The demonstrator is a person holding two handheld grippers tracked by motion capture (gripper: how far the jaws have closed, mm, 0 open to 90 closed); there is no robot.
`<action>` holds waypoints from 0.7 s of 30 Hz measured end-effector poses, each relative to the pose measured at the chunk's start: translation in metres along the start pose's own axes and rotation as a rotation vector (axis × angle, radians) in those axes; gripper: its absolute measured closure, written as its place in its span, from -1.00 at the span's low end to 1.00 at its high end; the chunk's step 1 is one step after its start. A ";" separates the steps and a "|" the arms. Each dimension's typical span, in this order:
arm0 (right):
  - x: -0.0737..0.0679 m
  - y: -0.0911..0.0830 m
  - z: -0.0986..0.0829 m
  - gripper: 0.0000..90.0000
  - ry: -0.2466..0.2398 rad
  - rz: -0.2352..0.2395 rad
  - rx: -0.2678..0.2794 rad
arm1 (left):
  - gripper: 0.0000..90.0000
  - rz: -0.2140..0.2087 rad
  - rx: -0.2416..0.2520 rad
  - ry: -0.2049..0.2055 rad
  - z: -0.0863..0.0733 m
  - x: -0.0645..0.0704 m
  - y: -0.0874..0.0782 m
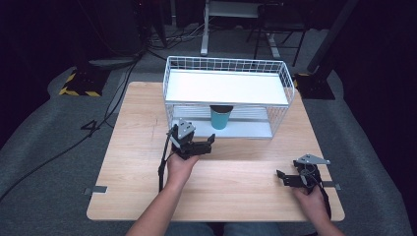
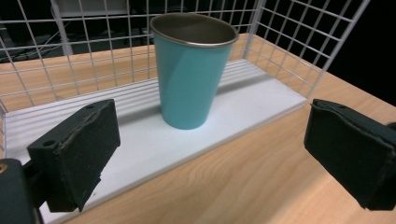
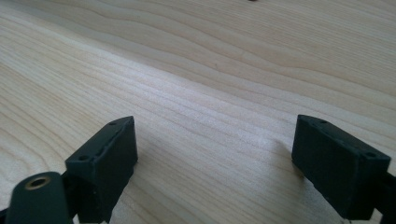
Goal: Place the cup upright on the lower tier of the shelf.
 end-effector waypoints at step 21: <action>0.000 0.000 0.001 -0.68 -0.005 0.005 -0.002 | -0.88 0.015 -0.062 0.108 -0.031 0.010 -0.084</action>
Point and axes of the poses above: each handheld gripper's, and its own axes: y roughly forward along the jaws, z roughly out of its top, x roughly to its right, the point moved 3 cm from there along y, roughly forward along the jaws, and after that the axes turned 6 degrees about -z, right-handed, at the moved point
